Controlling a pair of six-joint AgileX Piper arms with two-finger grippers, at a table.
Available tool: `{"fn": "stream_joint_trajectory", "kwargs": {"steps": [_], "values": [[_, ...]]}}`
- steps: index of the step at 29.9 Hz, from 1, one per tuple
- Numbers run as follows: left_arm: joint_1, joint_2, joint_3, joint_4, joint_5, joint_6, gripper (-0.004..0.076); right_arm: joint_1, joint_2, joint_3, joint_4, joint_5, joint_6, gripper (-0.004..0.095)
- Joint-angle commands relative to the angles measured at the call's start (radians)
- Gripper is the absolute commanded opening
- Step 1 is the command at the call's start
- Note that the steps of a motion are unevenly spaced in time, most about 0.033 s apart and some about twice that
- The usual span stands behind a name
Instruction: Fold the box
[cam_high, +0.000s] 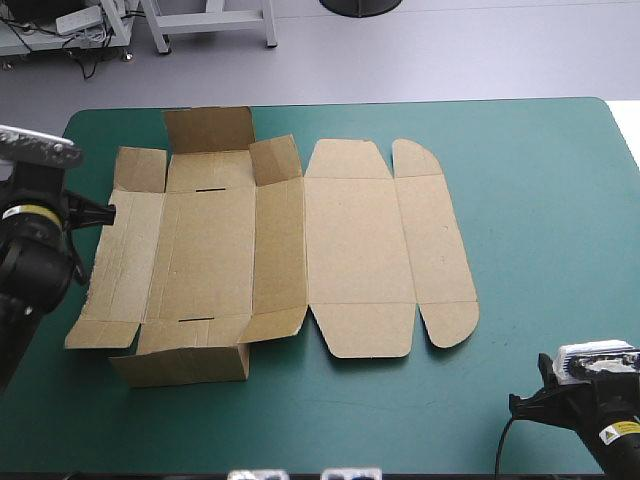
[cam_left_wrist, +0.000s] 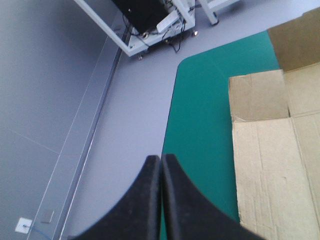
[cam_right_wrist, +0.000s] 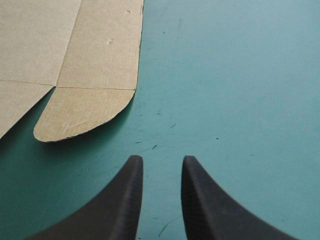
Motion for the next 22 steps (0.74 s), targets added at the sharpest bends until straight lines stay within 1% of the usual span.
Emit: {"fn": "stream_joint_trajectory", "kwargs": {"steps": [1,3,6,10,12,14,16,18,20,22], "values": [[0.049,0.095,-0.102,0.053,-0.010,-0.014,-0.0009,0.004,0.012,-0.024,0.008,-0.061,-0.004,0.0252],[0.116,0.143,-0.132,-0.011,-0.012,-0.001,-0.0009,0.004,0.012,-0.024,0.008,-0.061,-0.004,0.0252],[0.255,0.197,-0.152,-0.192,-0.049,0.078,-0.0009,0.004,0.012,-0.024,0.005,-0.061,-0.004,0.0252],[0.467,0.246,-0.152,-0.547,-0.110,0.285,-0.0009,0.004,0.012,-0.024,0.004,-0.061,-0.004,0.0252],[0.574,0.270,-0.152,-0.720,-0.116,0.384,-0.0009,0.004,0.012,-0.024,0.004,-0.061,-0.004,0.0252],[0.667,0.300,-0.152,-0.879,-0.100,0.497,-0.0008,0.004,0.012,-0.024,0.004,-0.061,-0.004,0.0252],[0.762,0.335,-0.152,-1.061,-0.058,0.633,-0.0009,0.004,0.012,-0.024,0.004,-0.061,-0.004,0.0252],[0.831,0.372,-0.152,-1.219,-0.019,0.731,-0.0009,0.004,0.012,-0.024,0.004,-0.061,-0.004,0.0252],[0.881,0.413,-0.152,-1.380,0.011,0.827,-0.0008,0.004,0.012,-0.024,0.004,-0.061,-0.004,0.0252],[0.918,0.467,-0.152,-1.508,0.069,0.926,-0.0008,0.004,0.012,-0.024,0.004,-0.061,-0.004,0.0252]]}}
